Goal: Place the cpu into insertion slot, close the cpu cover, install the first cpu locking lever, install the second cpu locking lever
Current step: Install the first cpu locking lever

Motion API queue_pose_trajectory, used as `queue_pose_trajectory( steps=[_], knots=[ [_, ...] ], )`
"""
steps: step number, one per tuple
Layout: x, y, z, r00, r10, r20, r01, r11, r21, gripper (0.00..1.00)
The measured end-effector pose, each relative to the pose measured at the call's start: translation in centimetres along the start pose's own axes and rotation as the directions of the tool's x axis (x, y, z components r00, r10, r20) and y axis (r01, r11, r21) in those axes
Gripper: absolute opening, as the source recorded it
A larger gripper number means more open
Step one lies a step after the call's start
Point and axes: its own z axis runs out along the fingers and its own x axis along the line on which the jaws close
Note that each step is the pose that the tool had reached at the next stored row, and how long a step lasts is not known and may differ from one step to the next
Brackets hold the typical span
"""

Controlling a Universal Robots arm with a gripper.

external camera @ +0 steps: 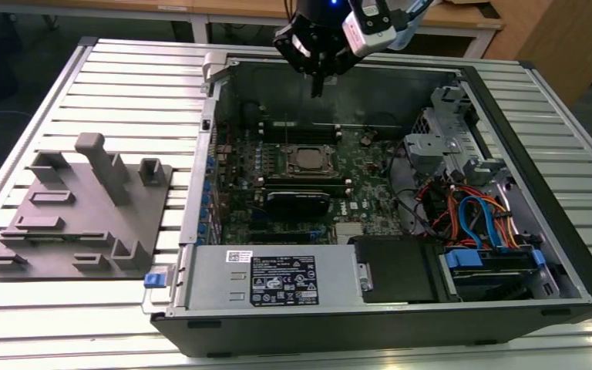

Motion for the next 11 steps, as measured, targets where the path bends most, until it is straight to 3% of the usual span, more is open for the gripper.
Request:
queue_pose_trajectory(
  steps=[11],
  knots=[
    [0.26,-0.02,0.13,1.0,0.0,0.0022,0.0,1.0,-0.0003,0.11]
  ],
)
